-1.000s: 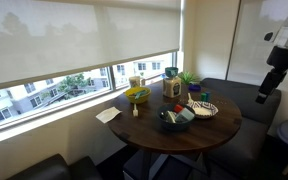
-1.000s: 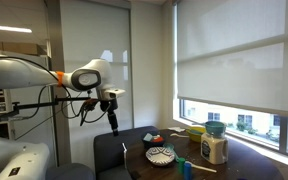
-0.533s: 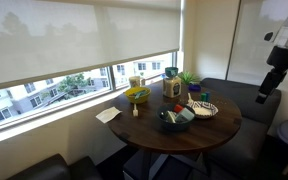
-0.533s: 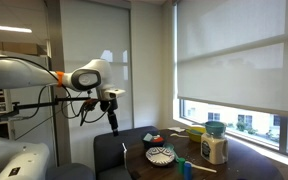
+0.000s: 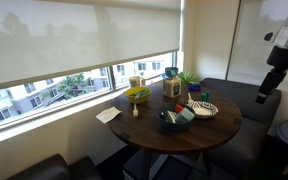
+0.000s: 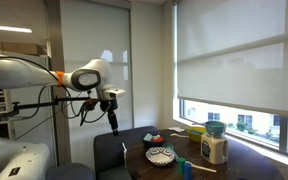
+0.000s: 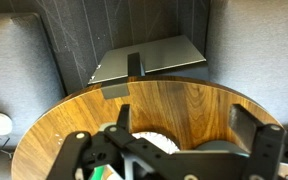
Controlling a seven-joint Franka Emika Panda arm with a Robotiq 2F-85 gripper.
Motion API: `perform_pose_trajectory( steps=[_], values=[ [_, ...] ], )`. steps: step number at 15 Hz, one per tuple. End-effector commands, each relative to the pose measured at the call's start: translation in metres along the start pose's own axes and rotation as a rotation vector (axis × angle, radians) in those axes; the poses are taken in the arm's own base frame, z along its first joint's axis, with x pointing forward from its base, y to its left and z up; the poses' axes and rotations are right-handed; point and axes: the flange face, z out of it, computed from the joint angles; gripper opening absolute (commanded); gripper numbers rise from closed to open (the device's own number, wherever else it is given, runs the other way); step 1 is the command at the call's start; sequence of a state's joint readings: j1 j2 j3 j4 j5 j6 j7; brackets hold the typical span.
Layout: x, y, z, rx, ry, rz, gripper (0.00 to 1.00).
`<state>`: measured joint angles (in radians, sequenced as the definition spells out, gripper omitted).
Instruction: Put the blue object inside the bowl
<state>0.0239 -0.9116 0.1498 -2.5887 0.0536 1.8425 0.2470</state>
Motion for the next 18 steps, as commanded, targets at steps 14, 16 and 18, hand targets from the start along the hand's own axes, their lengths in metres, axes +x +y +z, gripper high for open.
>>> perform_pose_trajectory(
  steps=[14,16,18],
  values=[
    [0.040,0.239,0.049,0.146,0.209,0.132,1.00],
    [0.044,0.241,0.050,0.145,0.203,0.124,1.00],
    [0.058,0.245,0.047,0.231,0.275,0.114,1.00]
  ],
)
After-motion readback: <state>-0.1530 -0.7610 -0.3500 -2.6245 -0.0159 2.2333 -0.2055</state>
